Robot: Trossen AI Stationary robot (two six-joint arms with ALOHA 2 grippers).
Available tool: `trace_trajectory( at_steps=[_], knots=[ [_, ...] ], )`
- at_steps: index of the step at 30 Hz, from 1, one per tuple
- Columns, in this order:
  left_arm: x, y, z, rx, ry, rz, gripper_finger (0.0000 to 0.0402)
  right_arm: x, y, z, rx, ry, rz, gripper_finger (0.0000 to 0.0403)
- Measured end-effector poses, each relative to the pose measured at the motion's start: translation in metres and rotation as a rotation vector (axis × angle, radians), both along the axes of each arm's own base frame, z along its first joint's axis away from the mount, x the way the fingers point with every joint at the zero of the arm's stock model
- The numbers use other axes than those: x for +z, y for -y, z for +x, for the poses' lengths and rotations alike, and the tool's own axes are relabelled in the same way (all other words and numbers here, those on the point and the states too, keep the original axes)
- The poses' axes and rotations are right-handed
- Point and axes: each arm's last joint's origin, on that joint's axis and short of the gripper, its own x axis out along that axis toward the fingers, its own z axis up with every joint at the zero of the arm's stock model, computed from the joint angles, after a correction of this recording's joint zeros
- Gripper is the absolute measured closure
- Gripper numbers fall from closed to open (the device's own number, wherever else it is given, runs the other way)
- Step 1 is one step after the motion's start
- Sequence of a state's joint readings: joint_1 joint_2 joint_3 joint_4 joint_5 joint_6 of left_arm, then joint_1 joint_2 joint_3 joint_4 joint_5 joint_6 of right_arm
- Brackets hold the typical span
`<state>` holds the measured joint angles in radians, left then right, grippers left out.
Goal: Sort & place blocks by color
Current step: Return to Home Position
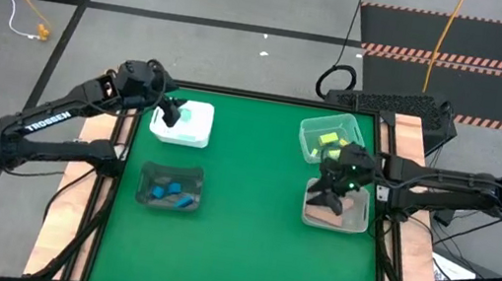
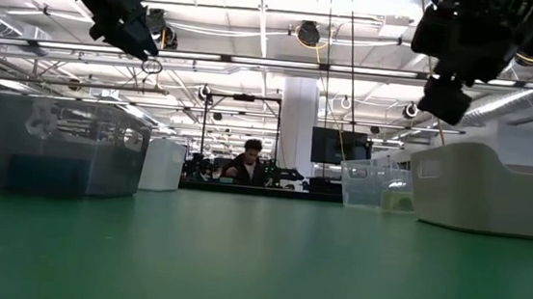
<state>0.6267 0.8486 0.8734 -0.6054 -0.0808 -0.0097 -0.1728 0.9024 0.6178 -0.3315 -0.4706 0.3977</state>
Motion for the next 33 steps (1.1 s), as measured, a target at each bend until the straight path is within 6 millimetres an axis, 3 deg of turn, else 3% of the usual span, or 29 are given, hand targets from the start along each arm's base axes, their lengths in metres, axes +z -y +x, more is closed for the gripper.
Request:
trace_trajectory(
  at_steps=[12, 24, 33],
  knots=[
    [0.02, -0.022, -0.006, 0.082, 0.149, 0.172, 0.0165, 0.002, 0.057, -0.012, -0.254, 0.06, -0.113, 0.0174],
    [0.023, -0.037, -0.019, 0.189, 0.182, 0.198, 0.0165, 0.014, 0.112, -0.022, -0.505, 0.243, -0.256, 0.0174],
    [0.022, -0.044, -0.03, 0.266, 0.218, 0.151, 0.0165, -0.001, 0.152, -0.028, -0.664, 0.23, -0.246, 0.0174]
  ],
)
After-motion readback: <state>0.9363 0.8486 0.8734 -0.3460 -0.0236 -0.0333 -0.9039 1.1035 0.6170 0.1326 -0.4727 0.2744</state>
